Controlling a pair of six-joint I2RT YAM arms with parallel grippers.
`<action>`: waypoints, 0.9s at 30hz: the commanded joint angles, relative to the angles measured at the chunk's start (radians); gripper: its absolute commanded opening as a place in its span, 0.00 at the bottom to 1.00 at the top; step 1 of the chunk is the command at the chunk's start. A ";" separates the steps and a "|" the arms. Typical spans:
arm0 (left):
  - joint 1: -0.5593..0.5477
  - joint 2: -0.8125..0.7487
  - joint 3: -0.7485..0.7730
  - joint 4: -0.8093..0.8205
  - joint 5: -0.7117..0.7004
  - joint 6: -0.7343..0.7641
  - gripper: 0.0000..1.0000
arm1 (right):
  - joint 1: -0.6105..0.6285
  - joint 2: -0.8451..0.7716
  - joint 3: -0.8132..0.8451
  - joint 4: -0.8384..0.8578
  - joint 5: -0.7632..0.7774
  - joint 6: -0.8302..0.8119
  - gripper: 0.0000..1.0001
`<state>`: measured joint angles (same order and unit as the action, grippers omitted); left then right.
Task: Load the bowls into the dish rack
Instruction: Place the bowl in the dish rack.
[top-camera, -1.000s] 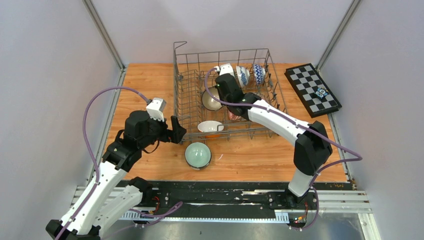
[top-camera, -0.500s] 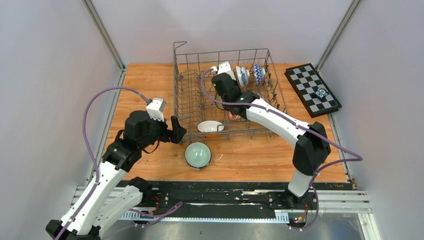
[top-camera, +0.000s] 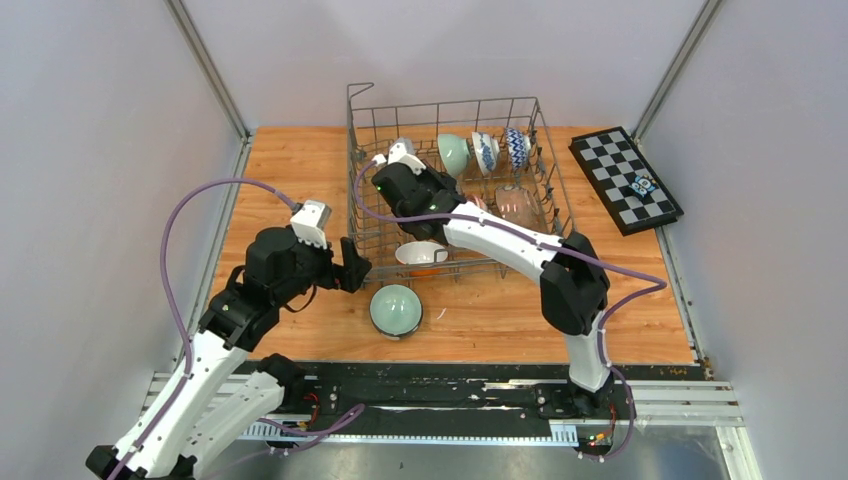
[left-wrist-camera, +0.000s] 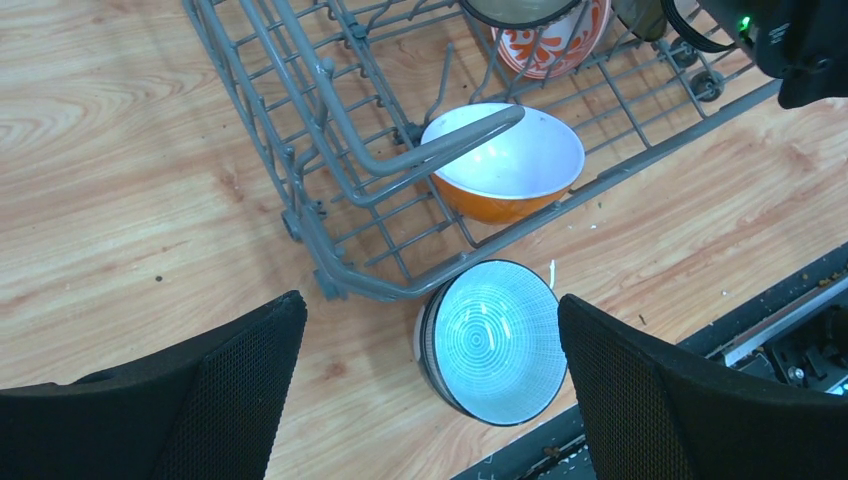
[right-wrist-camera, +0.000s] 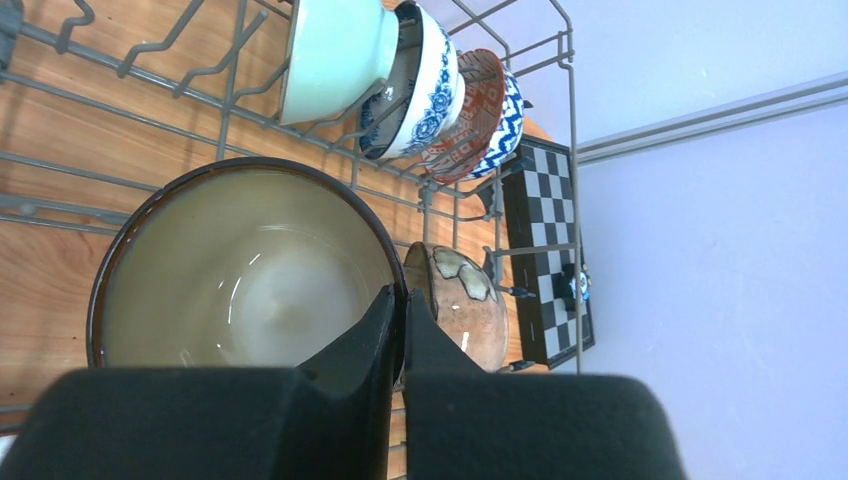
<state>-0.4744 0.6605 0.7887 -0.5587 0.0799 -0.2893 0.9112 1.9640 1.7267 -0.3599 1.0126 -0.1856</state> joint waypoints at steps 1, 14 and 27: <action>-0.016 -0.024 -0.007 -0.023 -0.045 0.021 0.97 | 0.017 0.030 0.041 0.003 0.093 -0.061 0.02; -0.029 -0.032 -0.009 -0.020 -0.027 0.000 0.98 | 0.026 -0.012 0.038 -0.034 0.003 0.072 0.20; -0.029 -0.025 -0.016 -0.038 -0.024 0.004 0.98 | -0.024 -0.094 -0.004 -0.093 -0.158 0.264 0.58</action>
<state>-0.4953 0.6392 0.7887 -0.5865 0.0521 -0.2886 0.9184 1.9446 1.7386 -0.3977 0.9436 -0.0383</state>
